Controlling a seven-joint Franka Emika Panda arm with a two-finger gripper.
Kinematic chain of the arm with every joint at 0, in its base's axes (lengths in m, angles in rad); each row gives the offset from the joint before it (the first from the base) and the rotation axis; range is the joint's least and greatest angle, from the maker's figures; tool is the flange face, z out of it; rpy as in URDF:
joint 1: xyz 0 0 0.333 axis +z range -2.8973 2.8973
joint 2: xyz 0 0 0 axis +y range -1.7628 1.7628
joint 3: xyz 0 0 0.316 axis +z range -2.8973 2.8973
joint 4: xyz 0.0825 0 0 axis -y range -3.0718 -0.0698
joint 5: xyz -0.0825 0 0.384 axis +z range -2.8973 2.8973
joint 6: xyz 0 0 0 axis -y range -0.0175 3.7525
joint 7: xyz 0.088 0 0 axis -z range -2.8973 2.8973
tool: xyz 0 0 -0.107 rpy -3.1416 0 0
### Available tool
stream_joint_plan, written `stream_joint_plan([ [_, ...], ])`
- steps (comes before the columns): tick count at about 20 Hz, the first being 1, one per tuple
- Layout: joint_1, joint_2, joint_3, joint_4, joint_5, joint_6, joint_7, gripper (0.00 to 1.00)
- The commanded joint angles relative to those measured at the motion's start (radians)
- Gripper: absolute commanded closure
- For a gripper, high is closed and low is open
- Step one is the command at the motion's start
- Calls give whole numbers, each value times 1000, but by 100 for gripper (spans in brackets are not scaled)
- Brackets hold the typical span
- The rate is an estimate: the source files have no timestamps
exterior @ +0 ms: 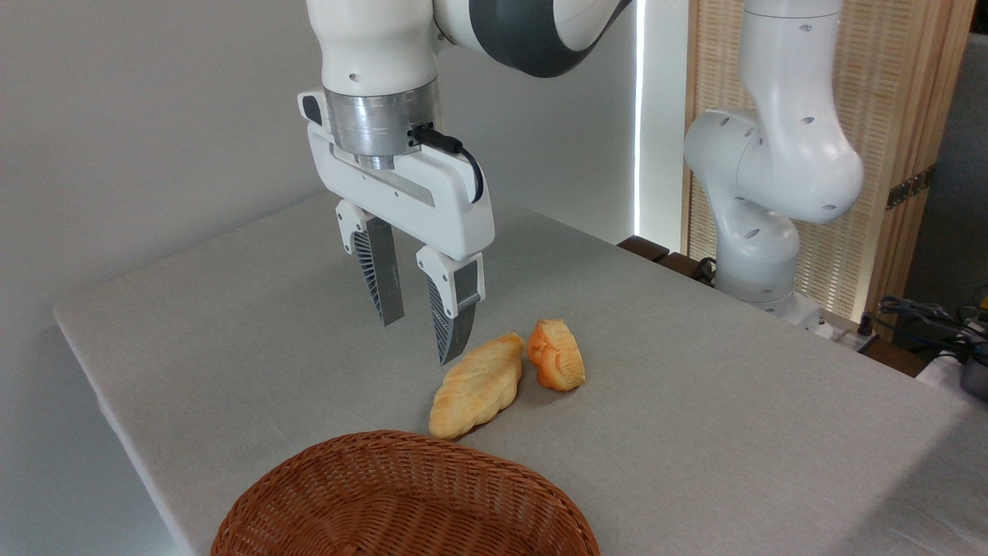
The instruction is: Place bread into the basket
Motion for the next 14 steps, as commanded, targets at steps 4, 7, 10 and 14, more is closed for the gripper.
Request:
stream_joint_plan([
  [4, -4, -3, 8, 11, -2, -13, -9, 0],
  [7, -4, 2, 5, 11, -2, -15, -9, 0],
  [10, -5, 5, 3, 8, -2, -23, -6, 0],
  [14, -24, 2, 2, -32, -1, -18, -5, 0],
])
